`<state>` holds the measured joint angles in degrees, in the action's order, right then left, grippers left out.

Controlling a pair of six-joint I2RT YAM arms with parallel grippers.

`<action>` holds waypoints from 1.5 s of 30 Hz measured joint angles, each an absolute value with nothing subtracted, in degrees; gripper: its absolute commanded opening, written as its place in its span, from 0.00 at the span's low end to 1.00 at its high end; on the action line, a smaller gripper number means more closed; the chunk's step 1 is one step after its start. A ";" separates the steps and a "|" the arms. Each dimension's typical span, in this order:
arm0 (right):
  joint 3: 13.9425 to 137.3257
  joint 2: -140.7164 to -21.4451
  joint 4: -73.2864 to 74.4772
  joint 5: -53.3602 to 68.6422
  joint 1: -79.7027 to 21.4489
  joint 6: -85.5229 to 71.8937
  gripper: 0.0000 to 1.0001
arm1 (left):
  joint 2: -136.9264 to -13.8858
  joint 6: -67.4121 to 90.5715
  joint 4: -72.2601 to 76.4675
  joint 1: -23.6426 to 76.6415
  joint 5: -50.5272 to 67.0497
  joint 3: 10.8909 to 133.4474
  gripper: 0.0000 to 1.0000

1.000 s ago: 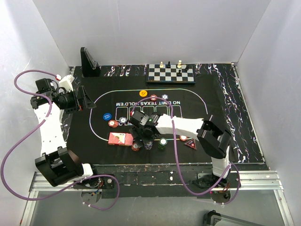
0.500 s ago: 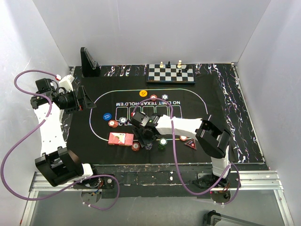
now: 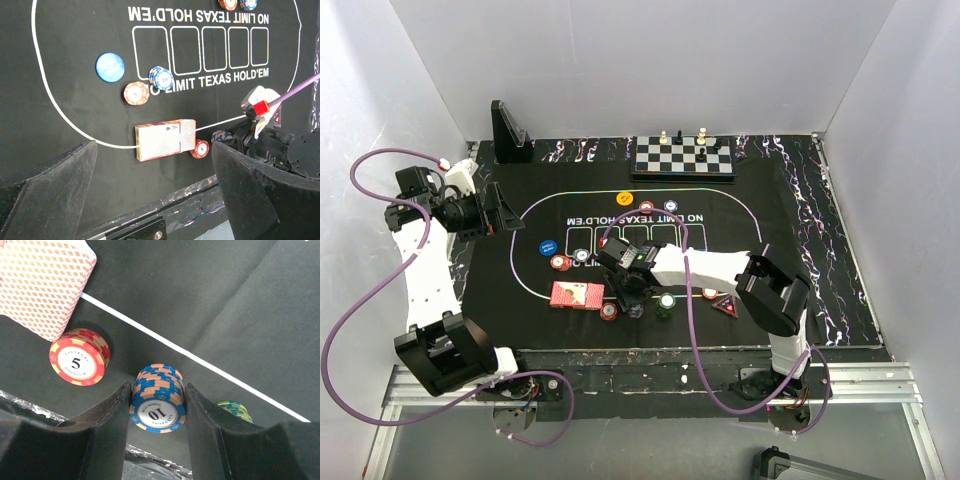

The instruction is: Distribute texas hold em gaming equipment

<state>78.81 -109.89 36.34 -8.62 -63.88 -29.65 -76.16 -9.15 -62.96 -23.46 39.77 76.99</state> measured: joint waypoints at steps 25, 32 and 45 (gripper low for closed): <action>78.81 -110.06 37.06 -8.38 -63.88 -29.63 0.51 | -76.16 -9.15 -62.94 -23.46 39.62 76.99 1.00; 78.81 -110.06 37.15 -8.40 -63.88 -29.76 0.32 | -76.16 -9.13 -62.94 -23.46 39.62 76.99 1.00; 82.11 -103.88 42.50 -10.79 -62.43 -29.54 0.23 | -76.16 -9.13 -62.94 -23.46 39.62 76.99 1.00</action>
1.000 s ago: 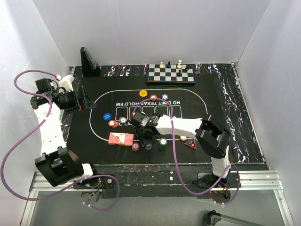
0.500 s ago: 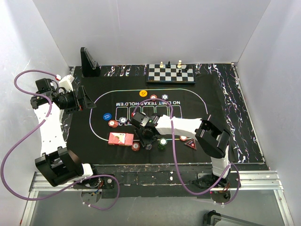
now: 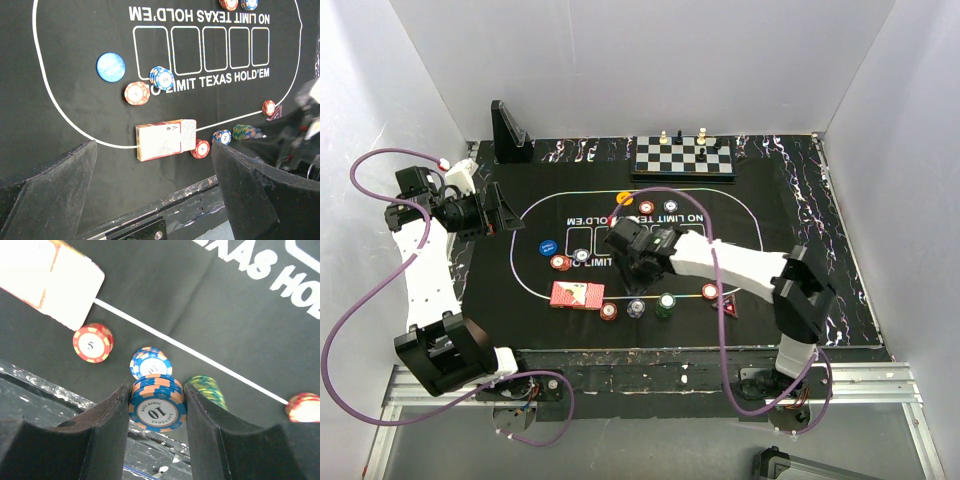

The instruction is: Distribute texas hold em gaming equipment

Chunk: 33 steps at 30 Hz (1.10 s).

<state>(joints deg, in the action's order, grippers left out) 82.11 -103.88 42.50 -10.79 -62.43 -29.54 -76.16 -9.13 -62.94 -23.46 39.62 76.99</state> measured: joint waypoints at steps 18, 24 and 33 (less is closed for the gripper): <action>61.45 -85.30 43.05 -16.78 -29.71 -31.35 0.21 | -76.16 -9.17 -62.98 -23.46 39.64 76.99 1.00; 55.92 -86.24 40.53 -16.29 -26.94 -31.68 0.20 | -76.16 -9.19 -63.00 -23.46 39.64 76.99 1.00; 55.27 -88.60 37.43 -16.93 -26.57 -32.36 0.18 | -76.16 -9.39 -63.00 -23.46 39.64 76.99 1.00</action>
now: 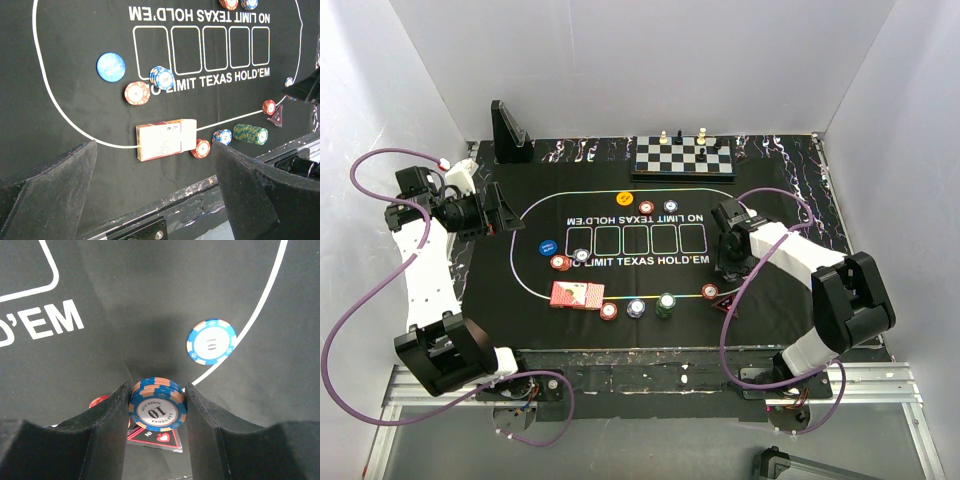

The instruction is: Distribute texas hold em gaming equipment

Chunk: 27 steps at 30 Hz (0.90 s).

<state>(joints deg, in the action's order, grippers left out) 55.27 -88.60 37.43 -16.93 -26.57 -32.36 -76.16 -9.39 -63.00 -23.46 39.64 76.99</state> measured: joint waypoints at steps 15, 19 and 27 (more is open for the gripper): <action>55.27 -89.97 37.17 -19.42 -19.68 -32.42 0.22 | -76.16 -9.45 -62.96 -23.46 39.64 76.97 1.00; 55.27 -91.48 37.12 -19.38 -18.96 -32.82 0.38 | -76.16 -9.67 -62.96 -23.46 39.62 76.97 1.00; 55.57 -93.76 37.06 -19.42 -18.74 -33.87 0.63 | -76.16 -10.02 -62.96 -23.46 39.48 76.97 1.00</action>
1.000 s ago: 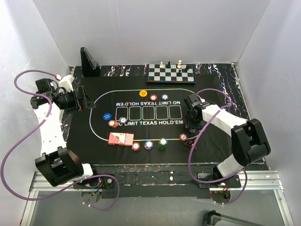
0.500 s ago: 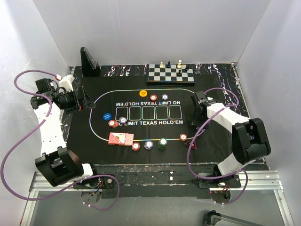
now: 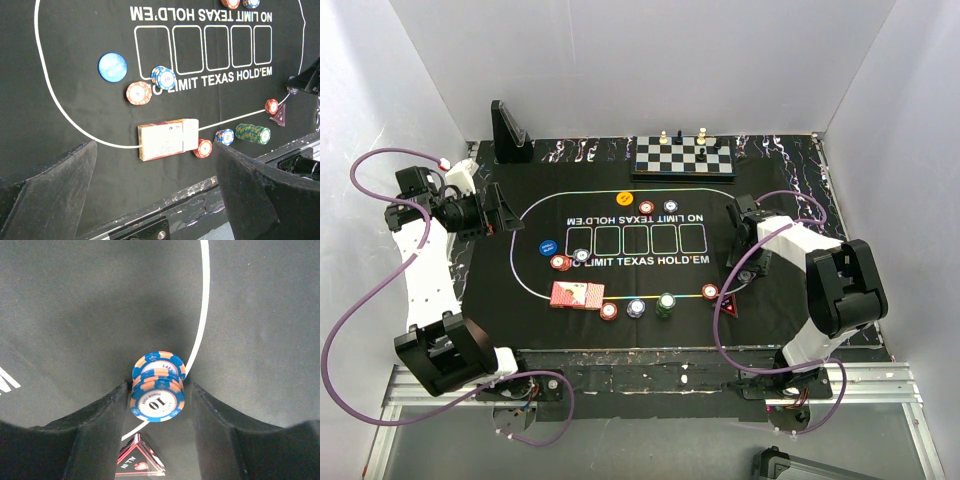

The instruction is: Distribute texas hold em gaming equipment

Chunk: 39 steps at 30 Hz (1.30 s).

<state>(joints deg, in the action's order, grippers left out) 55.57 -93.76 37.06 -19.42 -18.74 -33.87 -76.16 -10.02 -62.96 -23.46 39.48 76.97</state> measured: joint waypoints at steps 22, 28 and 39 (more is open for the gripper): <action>60.20 -78.85 40.07 -14.81 -37.95 -35.00 0.86 | -76.16 -9.80 -62.92 -23.46 39.42 76.97 1.00; 61.54 -79.61 39.53 -11.22 -49.30 -35.70 0.88 | -76.16 -9.26 -62.52 -23.46 39.42 76.58 1.00; 63.90 -90.65 39.00 -9.65 -57.34 -36.12 0.85 | -76.16 -8.93 -62.52 -23.46 39.42 76.49 1.00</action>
